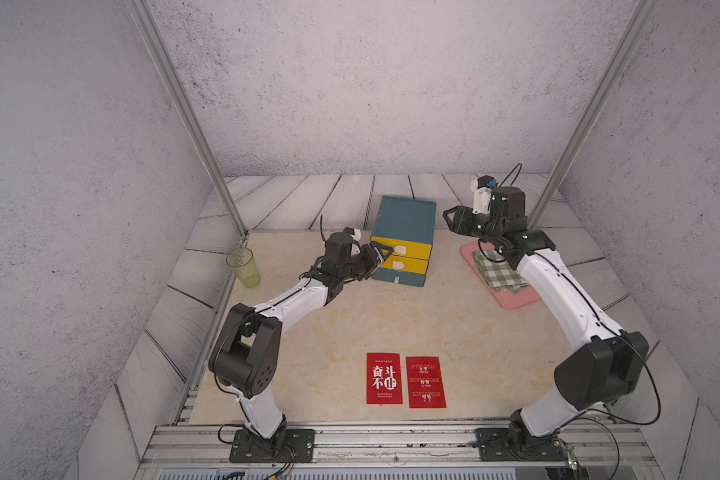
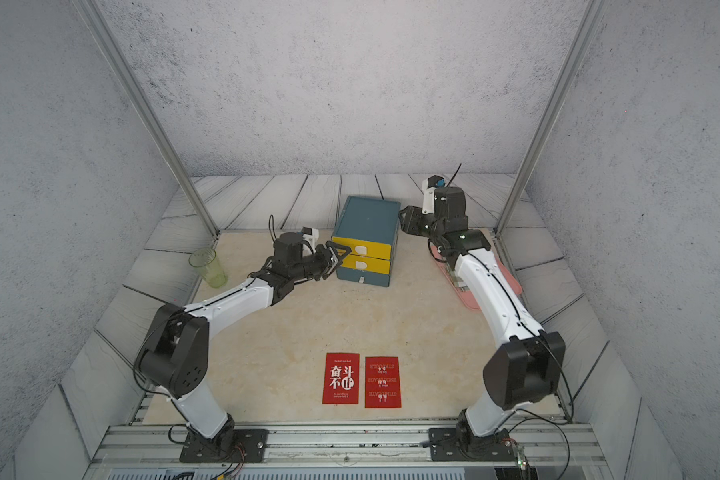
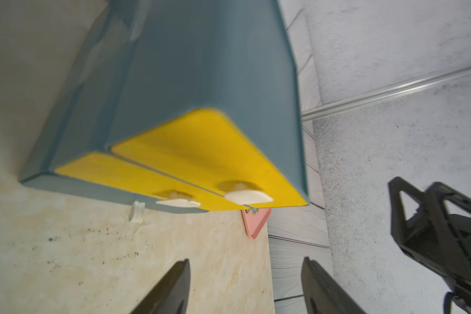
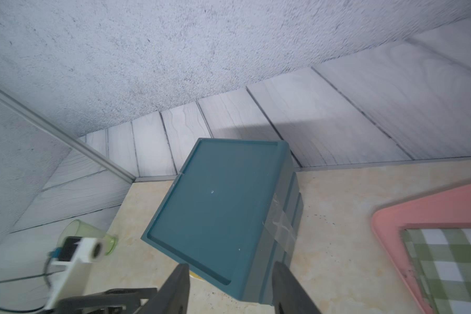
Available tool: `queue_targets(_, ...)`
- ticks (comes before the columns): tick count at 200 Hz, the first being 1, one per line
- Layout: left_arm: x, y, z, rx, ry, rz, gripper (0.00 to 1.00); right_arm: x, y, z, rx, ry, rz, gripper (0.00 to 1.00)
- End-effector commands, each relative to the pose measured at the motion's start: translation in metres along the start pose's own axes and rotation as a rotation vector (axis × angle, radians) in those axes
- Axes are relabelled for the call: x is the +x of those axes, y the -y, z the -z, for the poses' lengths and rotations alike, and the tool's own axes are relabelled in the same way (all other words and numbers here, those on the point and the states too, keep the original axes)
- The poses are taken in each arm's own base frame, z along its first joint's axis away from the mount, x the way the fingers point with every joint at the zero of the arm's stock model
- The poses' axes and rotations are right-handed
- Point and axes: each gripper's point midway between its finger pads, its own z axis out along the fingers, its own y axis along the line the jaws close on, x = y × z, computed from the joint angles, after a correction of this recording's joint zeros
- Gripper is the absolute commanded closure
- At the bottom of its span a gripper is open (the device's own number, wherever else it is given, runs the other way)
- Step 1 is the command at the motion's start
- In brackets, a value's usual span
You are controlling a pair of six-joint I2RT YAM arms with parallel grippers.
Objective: Take the postcards out of the drawer
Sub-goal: Close the drawer of the storage box, then open the drawer in the storage box.
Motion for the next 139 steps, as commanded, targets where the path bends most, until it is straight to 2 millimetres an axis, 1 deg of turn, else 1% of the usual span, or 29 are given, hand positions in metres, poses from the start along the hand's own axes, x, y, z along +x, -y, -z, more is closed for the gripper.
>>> queue_targets(1,0.006,-0.002,-0.015,0.047,0.038,0.065,0.34,0.028,-0.010,-0.028,-0.181,-0.189,-0.124,0.53)
queue_targets(22,0.019,-0.022,-0.030,0.006,0.027,0.092,0.38,0.025,-0.016,-0.048,-0.237,-0.235,-0.155,0.60)
queue_targets(33,0.021,-0.031,-0.035,0.002,0.042,0.116,0.41,0.023,-0.016,-0.056,-0.251,-0.248,-0.172,0.64)
queue_targets(46,0.025,-0.043,-0.040,-0.016,0.059,0.145,0.43,0.023,-0.013,-0.065,-0.248,-0.250,-0.188,0.65)
queue_targets(61,0.030,-0.060,-0.045,-0.041,0.077,0.183,0.43,0.023,-0.010,-0.073,-0.248,-0.255,-0.207,0.65)
queue_targets(77,0.035,-0.076,-0.050,-0.045,0.093,0.230,0.43,0.024,-0.013,-0.081,-0.267,-0.267,-0.235,0.65)
queue_targets(109,0.037,-0.093,-0.061,-0.031,0.126,0.277,0.44,0.030,-0.015,-0.091,-0.269,-0.290,-0.248,0.67)
queue_targets(139,0.033,-0.094,-0.067,-0.024,0.144,0.260,0.45,0.036,-0.014,-0.098,-0.259,-0.320,-0.254,0.68)
